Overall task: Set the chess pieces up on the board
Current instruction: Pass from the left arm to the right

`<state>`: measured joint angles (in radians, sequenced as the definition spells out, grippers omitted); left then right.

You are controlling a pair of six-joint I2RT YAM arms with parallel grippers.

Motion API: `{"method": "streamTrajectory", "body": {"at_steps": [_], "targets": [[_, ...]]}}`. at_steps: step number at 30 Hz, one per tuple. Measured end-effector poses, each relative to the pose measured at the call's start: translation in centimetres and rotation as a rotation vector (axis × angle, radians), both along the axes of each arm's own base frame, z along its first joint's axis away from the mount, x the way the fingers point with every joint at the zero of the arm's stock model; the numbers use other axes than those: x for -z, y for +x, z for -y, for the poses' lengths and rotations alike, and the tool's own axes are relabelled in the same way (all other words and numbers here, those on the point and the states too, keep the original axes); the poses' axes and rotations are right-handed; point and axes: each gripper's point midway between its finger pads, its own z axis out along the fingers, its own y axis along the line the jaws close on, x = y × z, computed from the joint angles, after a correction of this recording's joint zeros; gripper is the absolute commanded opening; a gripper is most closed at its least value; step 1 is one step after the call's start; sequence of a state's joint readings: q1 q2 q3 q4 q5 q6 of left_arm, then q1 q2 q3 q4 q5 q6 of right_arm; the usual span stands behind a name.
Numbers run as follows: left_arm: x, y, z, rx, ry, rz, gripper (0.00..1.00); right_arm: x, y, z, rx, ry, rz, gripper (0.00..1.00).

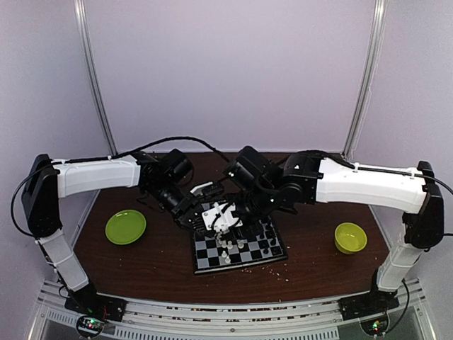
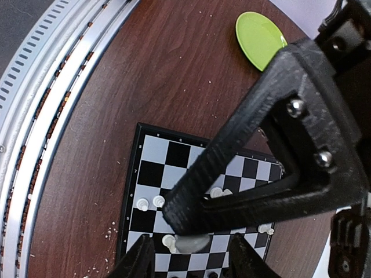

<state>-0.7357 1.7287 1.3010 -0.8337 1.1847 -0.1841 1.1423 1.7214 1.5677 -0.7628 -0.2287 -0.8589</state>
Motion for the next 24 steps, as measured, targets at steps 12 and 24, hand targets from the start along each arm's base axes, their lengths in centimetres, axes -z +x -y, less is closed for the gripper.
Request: {"method": "streamTrajectory", "body": {"at_steps": [12,24], "targets": [[-0.21,-0.04,0.40,0.016,-0.025,-0.049,0.00,1.12,-0.06,-0.66,-0.011,-0.047,0.082,0.29],[0.11,0.25,0.79,0.018,-0.022,-0.085,0.08,1.11,0.49,-0.44,0.008,-0.089,0.185,0.03]]}}
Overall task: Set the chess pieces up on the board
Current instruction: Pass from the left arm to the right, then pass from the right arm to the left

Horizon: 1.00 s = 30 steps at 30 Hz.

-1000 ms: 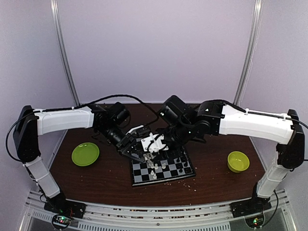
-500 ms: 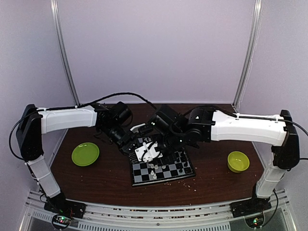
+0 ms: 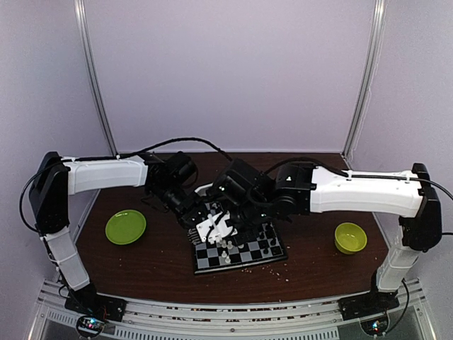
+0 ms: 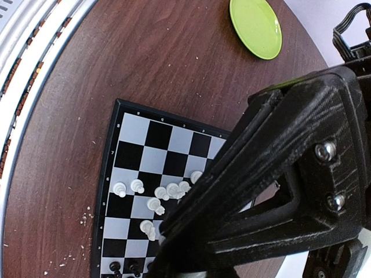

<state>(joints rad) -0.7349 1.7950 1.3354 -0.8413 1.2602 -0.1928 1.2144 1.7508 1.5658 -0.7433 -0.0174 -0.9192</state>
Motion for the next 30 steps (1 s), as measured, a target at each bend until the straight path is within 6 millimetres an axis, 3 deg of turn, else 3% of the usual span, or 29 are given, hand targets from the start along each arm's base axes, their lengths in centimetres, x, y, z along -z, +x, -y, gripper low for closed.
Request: {"method": "streamTrajectory", "body": {"at_steps": [3,8,14,17,22,27,30], "targets": [[0.2,0.2,0.0,-0.008,0.009,-0.004,0.18,0.3,0.2,0.0,0.008,0.000,0.010,0.02],[0.2,1.6,-0.7,-0.055,0.024,0.000,0.27,1.5,0.4,0.7,0.039,-0.014,-0.011,0.02],[0.1,3.6,-3.7,-0.198,0.070,0.127,0.27,1.7,2.0,1.7,0.149,0.045,-0.142,0.02],[-0.2,4.6,-5.1,-0.303,0.083,0.321,0.25,1.3,3.7,2.5,0.238,0.113,-0.266,0.02],[-2.2,5.0,-6.1,-0.446,0.018,0.808,0.30,0.5,5.3,3.2,0.354,0.227,-0.526,0.02],[-3.9,3.4,-4.0,-0.423,-0.088,1.198,0.32,0.2,5.4,2.6,0.396,0.297,-0.773,0.03],[-3.9,4.2,-3.0,-0.403,-0.082,1.315,0.33,0.5,4.9,1.8,0.401,0.306,-0.891,0.04]]}}
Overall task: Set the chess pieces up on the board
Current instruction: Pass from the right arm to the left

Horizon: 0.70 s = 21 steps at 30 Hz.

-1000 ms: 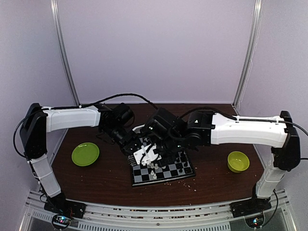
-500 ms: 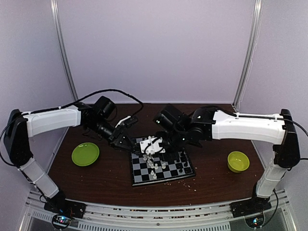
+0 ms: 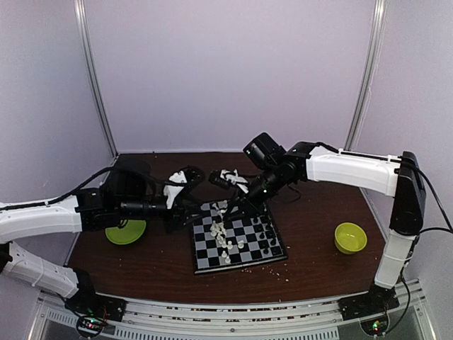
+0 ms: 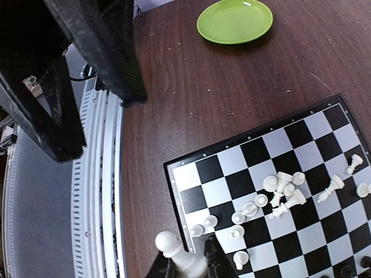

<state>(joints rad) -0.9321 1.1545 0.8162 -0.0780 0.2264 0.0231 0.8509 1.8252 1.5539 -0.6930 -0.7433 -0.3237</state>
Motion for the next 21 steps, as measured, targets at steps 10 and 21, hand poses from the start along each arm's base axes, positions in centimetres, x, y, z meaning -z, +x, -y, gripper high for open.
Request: {"method": "streamTrajectory", "body": {"at_steps": [10,21], "targets": [[0.2,1.2,2.5,0.051,0.085,0.126,0.29,-0.8,-1.3,-1.0,-0.015,0.059,-0.152,0.04],[0.6,1.0,3.6,0.100,0.094,0.114,0.24,-1.1,-1.6,-1.1,-0.019,0.070,-0.178,0.06]]}}
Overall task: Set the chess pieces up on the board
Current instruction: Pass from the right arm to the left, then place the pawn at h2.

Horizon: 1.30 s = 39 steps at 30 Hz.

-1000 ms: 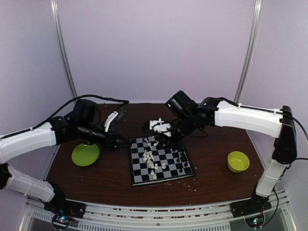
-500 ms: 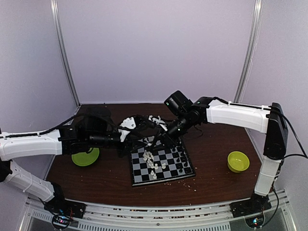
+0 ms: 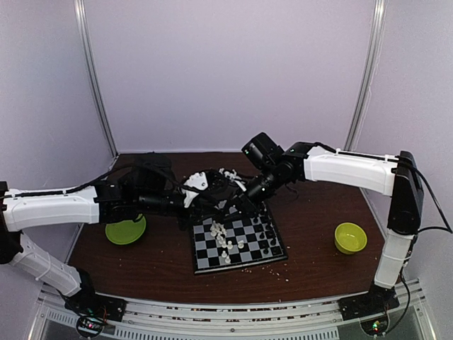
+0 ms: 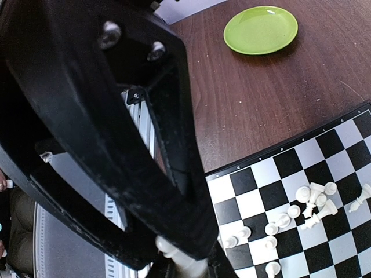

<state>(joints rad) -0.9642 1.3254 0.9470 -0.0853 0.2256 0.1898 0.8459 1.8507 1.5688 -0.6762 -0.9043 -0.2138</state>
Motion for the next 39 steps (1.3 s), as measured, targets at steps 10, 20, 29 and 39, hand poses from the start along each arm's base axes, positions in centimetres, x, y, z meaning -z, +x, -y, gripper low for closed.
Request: {"method": "streamTrajectory", "body": {"at_steps": [10,20,29,39], "targets": [[0.6,-0.3,0.6,0.033,0.027,-0.036,0.05,0.0,0.1,0.1,0.001,0.000,-0.003,0.06],[1.2,-0.2,0.6,0.027,0.075,-0.067,0.00,0.8,-0.4,1.1,-0.027,-0.002,0.013,0.49],[1.8,1.2,0.4,-0.028,0.211,-0.111,0.00,1.0,0.4,7.8,0.027,-0.029,0.100,0.53],[9.2,-0.5,-0.7,0.002,0.511,-0.299,0.00,3.7,3.9,14.4,0.260,-0.119,0.188,0.52]]}}
